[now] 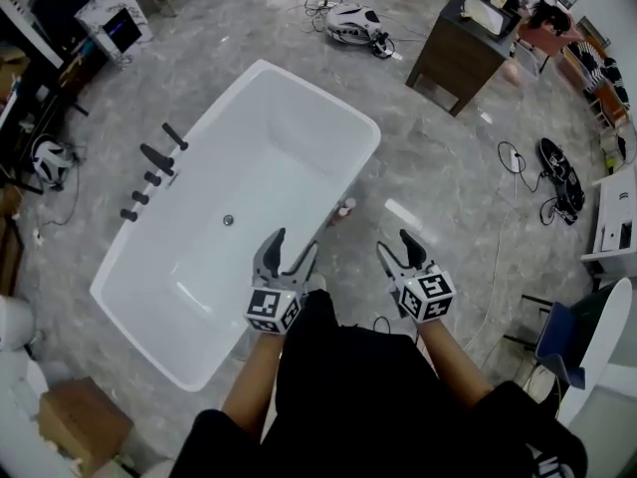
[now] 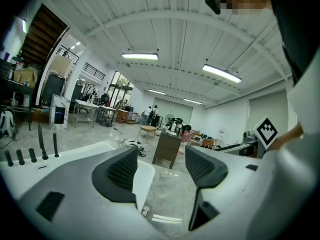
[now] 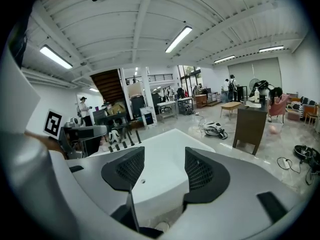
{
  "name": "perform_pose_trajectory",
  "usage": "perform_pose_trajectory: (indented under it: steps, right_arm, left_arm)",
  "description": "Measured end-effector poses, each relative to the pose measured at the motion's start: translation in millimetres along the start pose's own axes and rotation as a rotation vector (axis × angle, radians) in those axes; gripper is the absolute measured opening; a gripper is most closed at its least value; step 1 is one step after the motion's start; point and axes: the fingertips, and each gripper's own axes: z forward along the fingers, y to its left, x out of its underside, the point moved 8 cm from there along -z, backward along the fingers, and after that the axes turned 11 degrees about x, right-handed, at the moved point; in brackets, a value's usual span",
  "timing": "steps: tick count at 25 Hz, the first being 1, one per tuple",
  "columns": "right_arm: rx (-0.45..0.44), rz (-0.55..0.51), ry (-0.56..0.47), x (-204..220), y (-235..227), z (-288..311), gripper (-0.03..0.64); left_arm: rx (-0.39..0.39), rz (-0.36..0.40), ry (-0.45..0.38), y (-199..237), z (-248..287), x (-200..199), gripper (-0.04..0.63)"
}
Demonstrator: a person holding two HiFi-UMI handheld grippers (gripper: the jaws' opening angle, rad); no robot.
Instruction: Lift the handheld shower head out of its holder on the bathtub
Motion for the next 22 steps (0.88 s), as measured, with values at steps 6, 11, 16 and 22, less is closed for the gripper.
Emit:
perform_pose_trajectory:
  steps: [6, 11, 16, 22]
  right_arm:
    - [-0.054, -0.018, 0.016, -23.7, 23.1, 55.6, 0.233]
    - [-0.083, -0.037, 0.004, -52.7, 42.0, 92.5, 0.233]
    - [-0.088, -0.067, 0.021, -64.5, 59.6, 115.5, 0.233]
    - [-0.114, -0.041, 0.055, -75.7, 64.2, 132.3, 0.233]
  left_arm:
    - [-0.054, -0.015, 0.019, 42.1, -12.8, -15.9, 0.278]
    - [-0.092, -0.037, 0.014, 73.4, -21.2, -26.1, 0.278]
    - [-0.108, -0.053, -0.021, 99.8, -30.4, -30.1, 0.279]
    - [-0.153, -0.034, -0.045, 115.0, -33.9, -35.8, 0.279]
